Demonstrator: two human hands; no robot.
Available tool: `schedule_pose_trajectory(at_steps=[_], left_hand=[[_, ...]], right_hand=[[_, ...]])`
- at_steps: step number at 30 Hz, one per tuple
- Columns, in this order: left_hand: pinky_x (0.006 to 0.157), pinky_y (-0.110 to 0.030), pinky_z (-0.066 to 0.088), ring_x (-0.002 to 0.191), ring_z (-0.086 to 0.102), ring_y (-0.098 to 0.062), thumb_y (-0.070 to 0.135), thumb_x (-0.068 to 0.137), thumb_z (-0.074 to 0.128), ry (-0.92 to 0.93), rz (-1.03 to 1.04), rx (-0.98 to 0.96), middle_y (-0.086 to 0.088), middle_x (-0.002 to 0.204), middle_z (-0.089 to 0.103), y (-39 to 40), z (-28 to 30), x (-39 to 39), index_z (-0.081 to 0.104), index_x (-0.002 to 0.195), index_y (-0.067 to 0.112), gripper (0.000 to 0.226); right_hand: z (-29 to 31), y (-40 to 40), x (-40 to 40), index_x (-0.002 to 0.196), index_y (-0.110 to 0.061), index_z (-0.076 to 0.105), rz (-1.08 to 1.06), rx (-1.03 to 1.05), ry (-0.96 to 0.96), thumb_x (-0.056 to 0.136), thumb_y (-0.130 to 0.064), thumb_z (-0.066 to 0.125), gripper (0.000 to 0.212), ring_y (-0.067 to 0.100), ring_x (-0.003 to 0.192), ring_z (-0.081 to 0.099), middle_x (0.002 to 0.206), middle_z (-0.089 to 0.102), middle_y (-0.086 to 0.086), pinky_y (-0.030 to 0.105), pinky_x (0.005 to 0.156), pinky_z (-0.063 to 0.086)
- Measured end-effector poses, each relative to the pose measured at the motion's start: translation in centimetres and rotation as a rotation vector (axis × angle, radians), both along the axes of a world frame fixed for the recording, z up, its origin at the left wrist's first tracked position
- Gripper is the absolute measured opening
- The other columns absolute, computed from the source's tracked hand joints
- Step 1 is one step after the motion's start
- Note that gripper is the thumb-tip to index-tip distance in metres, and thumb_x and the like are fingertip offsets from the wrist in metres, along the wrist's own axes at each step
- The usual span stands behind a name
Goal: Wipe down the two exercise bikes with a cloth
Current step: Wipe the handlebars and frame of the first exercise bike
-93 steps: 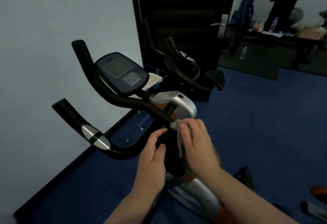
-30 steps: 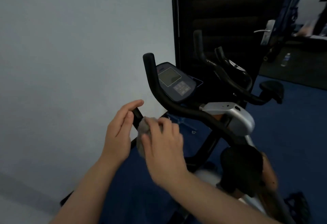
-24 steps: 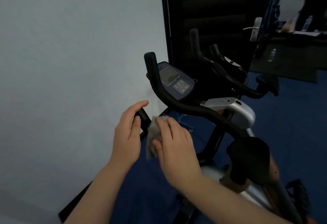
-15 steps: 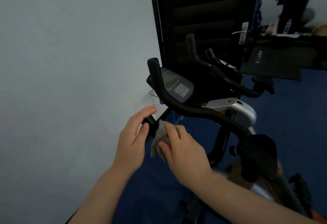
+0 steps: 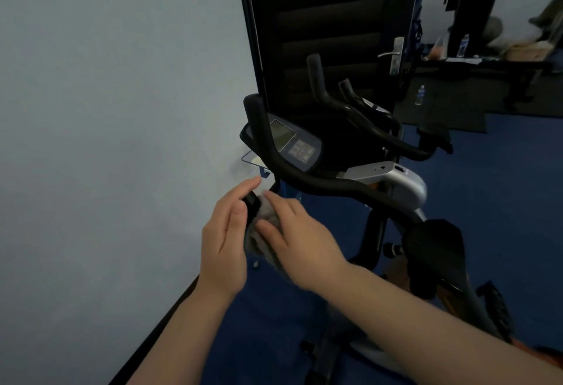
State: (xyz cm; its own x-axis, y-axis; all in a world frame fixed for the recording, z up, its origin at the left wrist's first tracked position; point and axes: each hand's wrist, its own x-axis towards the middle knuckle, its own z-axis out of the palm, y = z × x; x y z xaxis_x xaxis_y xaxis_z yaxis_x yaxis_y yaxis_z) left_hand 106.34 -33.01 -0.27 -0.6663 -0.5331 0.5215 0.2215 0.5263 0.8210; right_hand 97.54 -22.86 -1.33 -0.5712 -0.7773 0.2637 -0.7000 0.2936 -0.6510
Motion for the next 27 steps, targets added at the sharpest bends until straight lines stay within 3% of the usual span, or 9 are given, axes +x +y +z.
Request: schedule_pose_trajectory(at_steps=[3,7,12,14,17,20,22,25,27], left_hand=[[0.101,-0.034,0.046,0.124,0.054,-0.016,0.045,0.099,0.029,-0.043,-0.007,-0.001,0.008,0.132,0.059,0.1,-0.1,0.2,0.053,0.136,0.017,0.053],[0.105,-0.009,0.029,0.131,0.042,0.001,0.037,0.102,0.031,-0.094,0.066,-0.257,0.025,0.136,0.047,0.0,-0.3,0.1,0.051,0.138,0.020,0.045],[0.102,-0.003,0.022,0.125,0.031,0.002,0.022,0.091,0.055,-0.184,0.288,-0.548,0.008,0.132,0.043,0.9,-1.5,-1.4,0.057,0.128,0.015,0.038],[0.098,-0.004,0.026,0.124,0.033,-0.004,0.016,0.090,0.058,-0.184,0.351,-0.580,0.003,0.131,0.042,1.2,-1.9,-1.9,0.059,0.124,0.015,0.033],[0.097,-0.015,0.031,0.122,0.039,-0.016,0.005,0.093,0.057,-0.149,0.410,-0.610,-0.001,0.130,0.043,1.2,-2.3,-2.3,0.062,0.119,0.012,0.028],[0.100,-0.011,0.026,0.120,0.042,-0.020,0.005,0.096,0.053,-0.117,0.438,-0.631,-0.004,0.128,0.045,1.1,-2.5,-2.5,0.064,0.115,0.009,0.022],[0.100,-0.011,0.026,0.121,0.041,-0.019,0.007,0.096,0.052,-0.108,0.423,-0.619,-0.003,0.128,0.045,1.0,-2.5,-2.4,0.064,0.114,0.010,0.022],[0.094,-0.022,0.039,0.122,0.041,-0.016,0.008,0.096,0.053,-0.095,0.405,-0.590,-0.001,0.129,0.045,1.1,-2.6,-2.4,0.064,0.114,0.012,0.021],[0.086,-0.028,0.045,0.122,0.041,-0.017,0.007,0.096,0.053,-0.089,0.405,-0.580,-0.001,0.128,0.045,1.1,-2.6,-2.5,0.064,0.114,0.012,0.021]], right_hand=[[0.6,-1.0,0.9,0.149,-0.036,0.020,-0.012,-0.073,0.008,0.099,-0.053,0.027,0.054,0.012,0.113,0.053,0.140,0.038,-0.009,0.036,0.085,0.050],[-2.2,4.1,0.6,0.139,-0.043,0.032,-0.075,-0.058,0.103,0.093,-0.061,0.022,0.050,0.007,0.108,0.053,0.131,0.043,-0.018,0.032,0.082,0.049],[-5.3,8.8,-0.1,0.131,-0.026,0.055,-0.267,-0.070,0.288,0.098,-0.038,0.033,0.042,0.012,0.119,0.052,0.125,0.058,-0.009,0.037,0.114,0.025],[-5.0,7.9,0.5,0.126,-0.025,0.060,-0.334,-0.150,0.186,0.097,-0.032,0.031,0.042,0.008,0.122,0.048,0.123,0.058,-0.010,0.037,0.119,0.017],[-3.7,4.7,1.9,0.121,-0.027,0.065,-0.441,-0.232,0.073,0.094,-0.031,0.030,0.044,0.006,0.121,0.049,0.125,0.060,-0.012,0.034,0.113,0.028],[-3.1,3.8,1.9,0.128,-0.029,0.060,-0.336,-0.185,0.143,0.100,-0.044,0.031,0.043,0.009,0.117,0.053,0.128,0.059,-0.010,0.030,0.094,0.045],[-4.1,5.8,0.8,0.131,-0.024,0.059,-0.248,-0.158,0.199,0.098,-0.046,0.038,0.045,0.015,0.113,0.056,0.125,0.060,-0.005,0.037,0.090,0.050],[-6.8,9.5,-0.6,0.134,-0.013,0.057,-0.221,-0.203,0.307,0.095,-0.030,0.050,0.043,0.025,0.123,0.052,0.135,0.055,0.006,0.048,0.100,0.044],[-7.6,9.2,0.4,0.139,-0.016,0.051,-0.305,-0.253,0.189,0.096,-0.026,0.048,0.044,0.021,0.135,0.041,0.143,0.046,0.003,0.049,0.113,0.031]])
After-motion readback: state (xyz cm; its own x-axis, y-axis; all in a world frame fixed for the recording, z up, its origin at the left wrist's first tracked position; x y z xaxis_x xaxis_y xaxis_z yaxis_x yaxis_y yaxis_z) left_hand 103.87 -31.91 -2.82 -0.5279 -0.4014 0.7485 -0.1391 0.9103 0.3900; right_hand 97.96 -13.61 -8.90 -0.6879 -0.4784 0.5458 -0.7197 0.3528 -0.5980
